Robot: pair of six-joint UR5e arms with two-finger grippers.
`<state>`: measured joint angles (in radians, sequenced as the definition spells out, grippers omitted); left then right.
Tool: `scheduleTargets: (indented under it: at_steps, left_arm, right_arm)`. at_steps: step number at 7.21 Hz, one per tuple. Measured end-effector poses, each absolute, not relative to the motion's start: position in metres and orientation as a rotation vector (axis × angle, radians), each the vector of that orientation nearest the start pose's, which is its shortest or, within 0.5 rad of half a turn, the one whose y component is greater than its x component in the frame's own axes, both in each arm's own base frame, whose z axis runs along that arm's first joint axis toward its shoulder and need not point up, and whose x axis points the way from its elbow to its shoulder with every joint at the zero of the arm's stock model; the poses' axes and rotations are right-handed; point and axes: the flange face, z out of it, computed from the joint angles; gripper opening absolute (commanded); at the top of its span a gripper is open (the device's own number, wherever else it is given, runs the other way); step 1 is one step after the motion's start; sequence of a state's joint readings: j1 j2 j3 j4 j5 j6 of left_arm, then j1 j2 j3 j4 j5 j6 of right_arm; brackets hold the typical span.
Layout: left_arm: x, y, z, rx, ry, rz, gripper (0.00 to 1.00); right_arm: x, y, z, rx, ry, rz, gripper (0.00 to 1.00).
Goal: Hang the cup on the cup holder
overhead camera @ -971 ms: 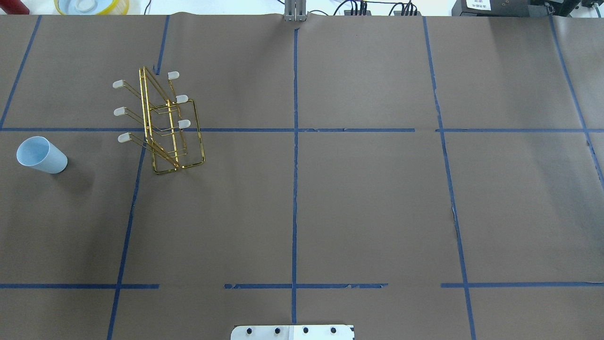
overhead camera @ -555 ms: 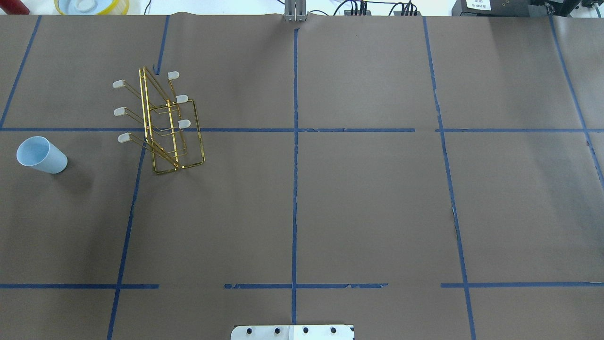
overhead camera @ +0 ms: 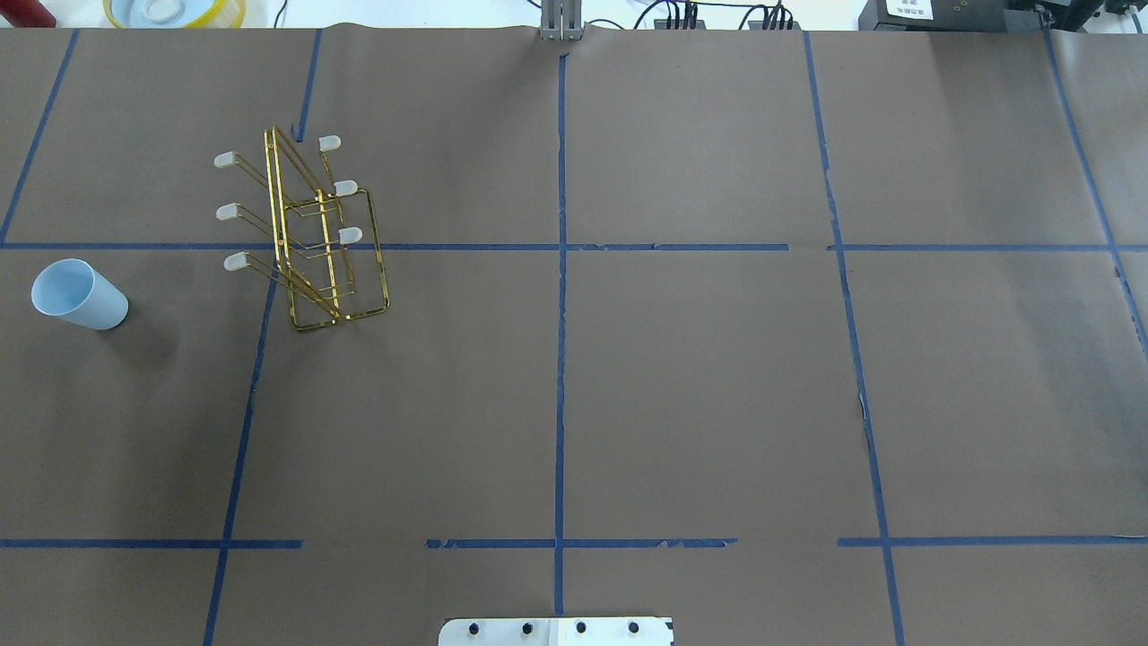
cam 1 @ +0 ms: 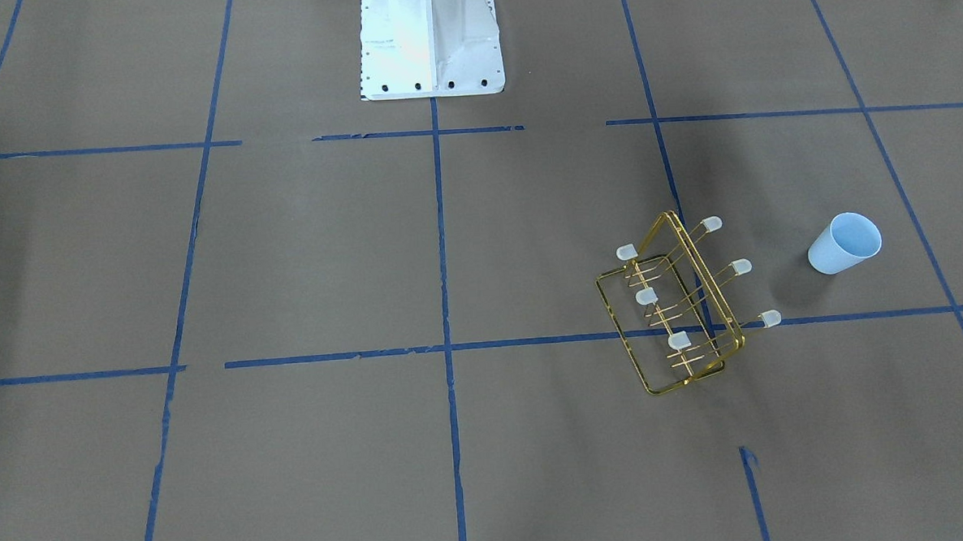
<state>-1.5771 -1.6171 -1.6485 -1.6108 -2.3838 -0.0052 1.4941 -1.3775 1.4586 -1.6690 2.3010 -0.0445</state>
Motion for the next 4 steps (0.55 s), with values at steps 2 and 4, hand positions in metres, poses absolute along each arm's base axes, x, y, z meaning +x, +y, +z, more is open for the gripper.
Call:
scheduleTargets:
  at_steps: [2, 4]
  left_arm:
    - [-0.064, -0.523, 0.576, 0.185, 0.812, 0.051, 1.00]
    - [-0.060, -0.530, 0.556, 0.222, 0.817, 0.023, 1.00]
  right_arm:
    - [0.023, -0.574, 0.624, -0.028, -0.730, -0.109, 1.00]
    - [0.023, -0.574, 0.624, -0.028, -0.730, -0.110, 1.00]
